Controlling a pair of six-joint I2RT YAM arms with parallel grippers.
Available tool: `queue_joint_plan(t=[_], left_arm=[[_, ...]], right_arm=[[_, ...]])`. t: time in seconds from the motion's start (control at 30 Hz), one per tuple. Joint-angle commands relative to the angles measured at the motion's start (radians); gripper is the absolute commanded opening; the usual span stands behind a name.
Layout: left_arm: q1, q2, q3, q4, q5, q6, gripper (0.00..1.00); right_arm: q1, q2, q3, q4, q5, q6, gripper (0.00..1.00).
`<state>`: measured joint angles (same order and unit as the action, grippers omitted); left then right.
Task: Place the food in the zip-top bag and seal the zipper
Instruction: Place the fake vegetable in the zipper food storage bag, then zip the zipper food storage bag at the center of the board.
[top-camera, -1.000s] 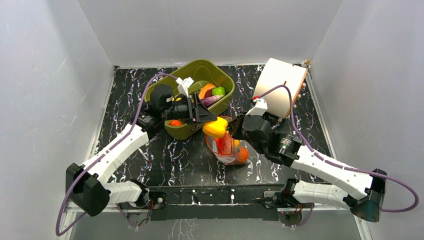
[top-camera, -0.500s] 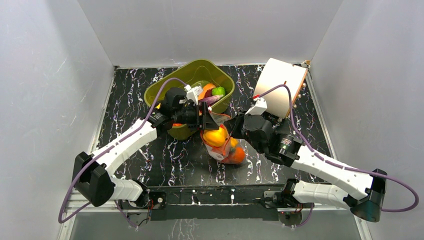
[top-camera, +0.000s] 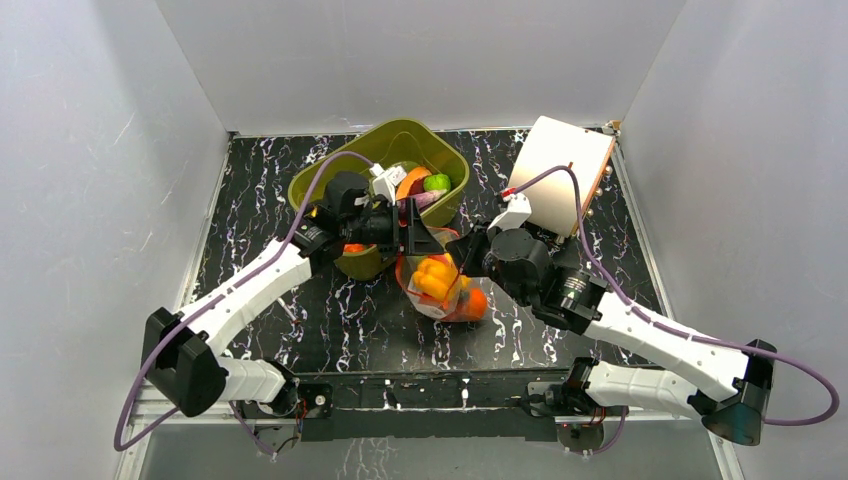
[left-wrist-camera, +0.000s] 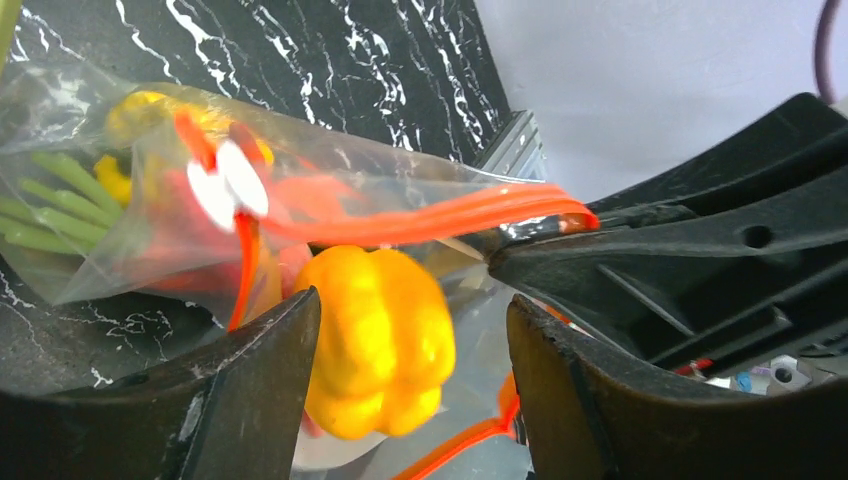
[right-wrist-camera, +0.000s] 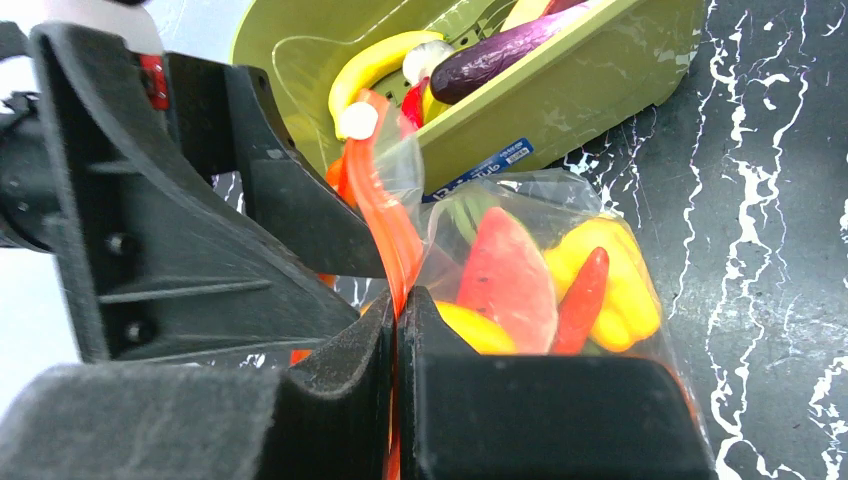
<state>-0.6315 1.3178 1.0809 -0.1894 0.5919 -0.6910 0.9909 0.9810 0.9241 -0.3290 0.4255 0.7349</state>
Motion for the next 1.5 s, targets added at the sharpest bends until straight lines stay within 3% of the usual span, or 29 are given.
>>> queue_joint_plan(t=[0.0, 0.27, 0.57, 0.83, 1.03, 1.13, 1.47], left_arm=[[-0.004, -0.083, 0.039, 0.036, 0.029, -0.001, 0.68], [-0.004, -0.099, 0.111, -0.047, 0.008, 0.139, 0.70], [-0.004, -0.271, 0.209, -0.184, -0.072, 0.645, 0.67], [-0.004, -0.396, 0.150, -0.311, -0.052, 0.991, 0.56], [-0.004, -0.489, 0.077, -0.403, 0.145, 1.275, 0.61], [-0.004, -0.508, 0.034, -0.414, 0.211, 1.323, 0.61], [-0.004, -0.491, -0.042, -0.440, 0.315, 1.360, 0.52]], right_arm=[[0.003, -0.045, 0.036, 0.064, -0.016, -0.064, 0.00], [0.003, -0.077, 0.050, 0.047, -0.050, -0.131, 0.00], [-0.001, 0.000, 0.219, -0.148, -0.122, -0.303, 0.00], [-0.094, 0.021, 0.294, -0.229, -0.439, -0.428, 0.00], [-0.193, 0.020, 0.310, -0.270, -0.719, -0.494, 0.00], [-0.214, 0.023, 0.313, -0.254, -0.850, -0.495, 0.00], [-0.224, 0.006, 0.270, -0.175, -0.994, -0.463, 0.00]])
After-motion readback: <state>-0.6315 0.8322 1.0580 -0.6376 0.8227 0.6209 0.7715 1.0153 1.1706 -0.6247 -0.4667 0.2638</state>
